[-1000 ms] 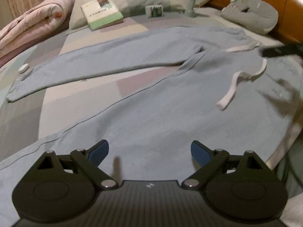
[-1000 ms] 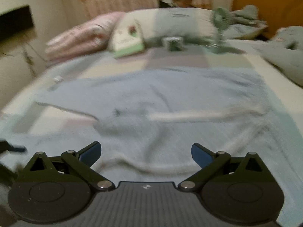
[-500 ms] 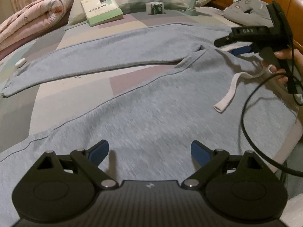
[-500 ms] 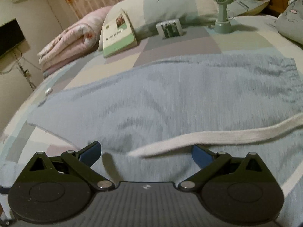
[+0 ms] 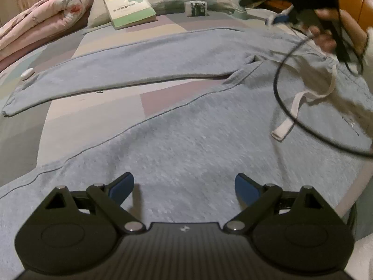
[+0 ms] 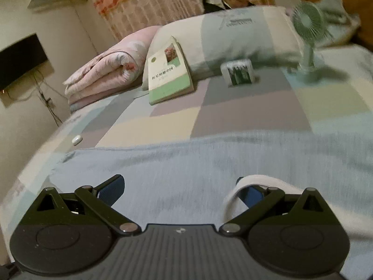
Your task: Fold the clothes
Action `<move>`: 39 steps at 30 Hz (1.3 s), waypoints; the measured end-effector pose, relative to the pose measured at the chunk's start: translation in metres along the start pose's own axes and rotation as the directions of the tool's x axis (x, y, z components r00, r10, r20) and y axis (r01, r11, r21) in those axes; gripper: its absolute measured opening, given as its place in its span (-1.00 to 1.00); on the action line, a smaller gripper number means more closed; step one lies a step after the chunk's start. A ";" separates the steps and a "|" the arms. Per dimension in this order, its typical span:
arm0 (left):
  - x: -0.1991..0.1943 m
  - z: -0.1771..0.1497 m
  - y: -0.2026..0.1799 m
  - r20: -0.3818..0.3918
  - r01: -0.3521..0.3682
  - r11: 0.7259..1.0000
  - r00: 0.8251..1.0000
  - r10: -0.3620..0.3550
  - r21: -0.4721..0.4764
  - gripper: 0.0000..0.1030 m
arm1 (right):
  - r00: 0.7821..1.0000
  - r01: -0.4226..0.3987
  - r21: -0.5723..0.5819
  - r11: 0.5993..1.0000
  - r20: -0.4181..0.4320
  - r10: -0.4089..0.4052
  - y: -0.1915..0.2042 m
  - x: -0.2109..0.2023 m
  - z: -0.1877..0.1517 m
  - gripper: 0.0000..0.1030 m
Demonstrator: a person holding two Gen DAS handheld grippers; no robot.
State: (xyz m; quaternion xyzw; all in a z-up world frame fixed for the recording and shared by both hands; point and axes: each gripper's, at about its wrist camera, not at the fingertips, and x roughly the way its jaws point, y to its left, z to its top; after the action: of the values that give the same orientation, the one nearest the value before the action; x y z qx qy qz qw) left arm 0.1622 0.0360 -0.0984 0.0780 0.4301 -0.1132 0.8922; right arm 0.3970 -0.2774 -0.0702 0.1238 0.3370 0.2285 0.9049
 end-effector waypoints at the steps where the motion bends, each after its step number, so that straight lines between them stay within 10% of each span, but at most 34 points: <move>1: 0.000 0.000 0.001 0.002 0.000 1.000 1.000 0.000 -0.002 0.82 | 1.000 0.004 -0.011 1.000 -0.001 -0.004 0.004 0.001 0.007 1.00; 10: -0.011 -0.004 0.005 0.028 0.008 1.000 1.000 -0.008 -0.012 0.82 | 0.939 0.137 -0.131 0.982 -0.300 -0.171 0.025 0.036 -0.036 1.00; 29: -0.008 -0.031 -0.003 -0.047 0.003 1.000 0.999 -0.002 0.001 0.88 | 0.960 0.127 -0.191 0.973 -0.222 -0.169 0.073 -0.096 -0.205 1.00; 39: -0.032 -0.031 -0.038 0.013 -0.016 0.990 1.000 0.014 0.143 0.89 | 0.958 0.148 -0.345 0.927 -0.182 -0.221 0.082 -0.146 -0.212 1.00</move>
State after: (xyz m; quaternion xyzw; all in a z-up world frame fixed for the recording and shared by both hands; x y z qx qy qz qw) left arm 0.1096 0.0112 -0.0941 0.1444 0.4150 -0.1374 0.8877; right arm 0.1313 -0.2644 -0.1156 -0.0868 0.4017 0.2068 0.8879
